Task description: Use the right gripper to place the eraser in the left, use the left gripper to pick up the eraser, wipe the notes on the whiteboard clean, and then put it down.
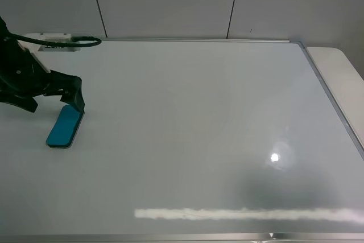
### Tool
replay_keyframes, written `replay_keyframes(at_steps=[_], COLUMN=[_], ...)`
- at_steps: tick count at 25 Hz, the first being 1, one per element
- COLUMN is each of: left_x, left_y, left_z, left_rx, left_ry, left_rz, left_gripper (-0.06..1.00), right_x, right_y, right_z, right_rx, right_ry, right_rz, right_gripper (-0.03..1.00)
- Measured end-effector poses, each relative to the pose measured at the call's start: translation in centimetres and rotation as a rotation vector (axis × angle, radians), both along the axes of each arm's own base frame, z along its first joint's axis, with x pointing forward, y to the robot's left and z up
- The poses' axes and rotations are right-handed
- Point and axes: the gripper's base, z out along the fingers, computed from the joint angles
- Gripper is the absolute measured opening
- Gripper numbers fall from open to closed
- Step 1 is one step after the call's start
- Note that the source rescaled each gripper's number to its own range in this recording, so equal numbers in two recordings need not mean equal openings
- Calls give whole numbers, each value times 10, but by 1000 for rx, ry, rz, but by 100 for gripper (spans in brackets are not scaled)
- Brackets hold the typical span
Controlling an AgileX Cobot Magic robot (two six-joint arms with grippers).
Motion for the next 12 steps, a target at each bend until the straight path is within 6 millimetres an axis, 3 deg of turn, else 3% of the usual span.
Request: replay_keyframes(at_steps=[6,7,10,12], left_x=[-47,-47,-75,-107], left_y=[2,2,7,17], left_z=[52,52,77,103], left_rx=[-38,-38,-21,41], left_ry=[-173,-173,-202,-294], left_rz=[-12,-12,-32,-58], left_gripper=[100,100,100,100], right_x=[0,0,0,0], right_y=[0,0,0,0], right_z=[0,0,0,0], right_rx=[0,0,0,0], right_ry=[0,0,0,0], right_rz=[0,0,0,0], right_gripper=[100,100,100,100])
